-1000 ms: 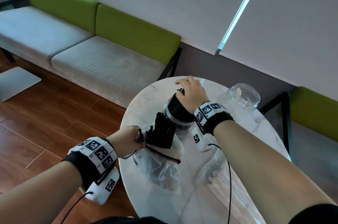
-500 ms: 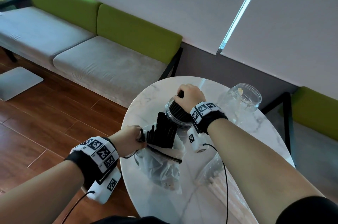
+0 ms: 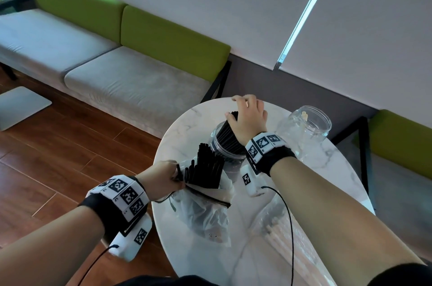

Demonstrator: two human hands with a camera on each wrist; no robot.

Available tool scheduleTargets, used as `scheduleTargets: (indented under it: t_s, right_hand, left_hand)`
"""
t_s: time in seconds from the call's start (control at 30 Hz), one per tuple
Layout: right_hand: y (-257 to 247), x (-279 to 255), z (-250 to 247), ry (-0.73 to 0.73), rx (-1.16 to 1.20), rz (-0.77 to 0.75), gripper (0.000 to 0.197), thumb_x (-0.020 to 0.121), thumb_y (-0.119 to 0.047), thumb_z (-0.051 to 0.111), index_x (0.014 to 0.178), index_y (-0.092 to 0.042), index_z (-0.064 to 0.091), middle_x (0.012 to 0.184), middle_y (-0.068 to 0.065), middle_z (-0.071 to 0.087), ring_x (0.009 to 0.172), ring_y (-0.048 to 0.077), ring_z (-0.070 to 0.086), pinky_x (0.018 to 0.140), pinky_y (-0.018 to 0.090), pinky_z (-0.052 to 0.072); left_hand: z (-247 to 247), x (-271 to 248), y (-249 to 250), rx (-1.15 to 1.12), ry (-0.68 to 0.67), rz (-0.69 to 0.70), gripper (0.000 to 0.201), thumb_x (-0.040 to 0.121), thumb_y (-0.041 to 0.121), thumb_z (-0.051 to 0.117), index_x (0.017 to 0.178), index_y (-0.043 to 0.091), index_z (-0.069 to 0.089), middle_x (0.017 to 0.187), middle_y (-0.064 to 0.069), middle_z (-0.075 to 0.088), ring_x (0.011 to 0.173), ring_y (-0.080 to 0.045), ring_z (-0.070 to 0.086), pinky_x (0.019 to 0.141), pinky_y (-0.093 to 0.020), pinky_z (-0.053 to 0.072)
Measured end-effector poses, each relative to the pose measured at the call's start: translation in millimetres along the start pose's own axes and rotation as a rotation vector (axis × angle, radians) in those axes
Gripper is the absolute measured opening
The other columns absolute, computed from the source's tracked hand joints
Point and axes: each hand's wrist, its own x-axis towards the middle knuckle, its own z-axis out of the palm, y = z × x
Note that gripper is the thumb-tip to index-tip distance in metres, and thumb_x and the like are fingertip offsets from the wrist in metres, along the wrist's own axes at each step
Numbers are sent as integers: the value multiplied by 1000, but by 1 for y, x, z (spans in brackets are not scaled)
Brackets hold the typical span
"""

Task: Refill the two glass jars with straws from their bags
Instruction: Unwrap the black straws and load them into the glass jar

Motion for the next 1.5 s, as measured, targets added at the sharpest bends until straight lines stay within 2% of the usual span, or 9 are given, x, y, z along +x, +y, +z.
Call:
scheduleTargets:
  t_s: [0.17, 0.3, 0.43, 0.67, 0.8, 0.97, 1.13, 1.33, 1.5]
  right_hand:
    - [-4, -45, -8, -41, 173, -292, 13, 89, -18, 56, 94, -10, 65, 93, 6, 63, 83, 28, 60, 73, 45, 51]
    - [11, -78, 8, -300, 34, -180, 34, 91, -18, 57, 124, -12, 56, 112, 8, 64, 99, 31, 62, 84, 43, 50]
    - [19, -87, 11, -355, 51, -149, 30, 92, -13, 53, 122, -13, 58, 110, 8, 65, 98, 30, 61, 81, 43, 50]
    - [50, -90, -18, -396, 127, -17, 16, 88, -34, 59, 99, -28, 68, 98, -12, 68, 83, 6, 60, 77, 26, 49]
    - [59, -89, -24, -191, 358, -25, 9, 85, -25, 66, 93, -24, 71, 81, -13, 66, 68, 3, 56, 70, 19, 44]
    - [67, -82, -14, 117, 272, -65, 52, 73, -56, 70, 104, -18, 51, 105, -5, 48, 97, 12, 46, 89, 24, 40]
    - [58, -63, 0, -69, 108, -70, 107, 63, -72, 65, 146, -18, 25, 152, 3, 22, 139, 24, 22, 112, 42, 22]
    - [39, -19, 0, -238, 81, -214, 97, 68, -70, 65, 146, -25, 29, 153, -5, 28, 141, 19, 26, 115, 40, 26]
    - [30, -5, 3, -292, 77, -220, 57, 70, -59, 72, 114, -26, 57, 117, -10, 55, 110, 13, 51, 91, 31, 44]
  left_hand:
    - [-3, 0, -3, -25, -12, -61, 23, 83, 21, 63, 98, 3, 62, 102, -6, 58, 94, -21, 57, 86, -31, 47]
    - [-6, -3, -5, -17, -32, -54, 15, 84, 19, 63, 86, 5, 60, 100, -7, 58, 92, -20, 58, 82, -28, 46]
    - [-7, -5, -4, -37, -32, -17, 33, 84, 18, 64, 59, 26, 43, 91, -4, 54, 81, -17, 54, 70, -19, 40]
    - [-10, -10, -2, -101, -13, -37, 17, 82, 14, 64, 92, -1, 62, 97, -11, 61, 91, -23, 59, 71, -21, 43]
    - [-11, -9, 1, -88, -18, -21, 20, 83, 13, 64, 94, -3, 62, 99, -12, 61, 93, -24, 58, 73, -21, 41]
    - [-11, -8, 4, -59, -21, -12, 20, 83, 14, 63, 94, -3, 61, 88, -3, 57, 89, -23, 57, 65, -17, 38]
    - [-11, -9, 7, -34, -13, -18, 21, 84, 15, 63, 97, -1, 60, 76, 10, 45, 87, -17, 53, 64, -15, 35]
    - [-9, -8, 5, -38, -2, -26, 19, 84, 15, 63, 97, 1, 60, 96, -6, 57, 95, -21, 57, 77, -21, 41]
    - [-9, -7, 3, -34, 2, -20, 21, 84, 15, 63, 99, 2, 62, 102, -8, 59, 97, -21, 57, 81, -22, 41]
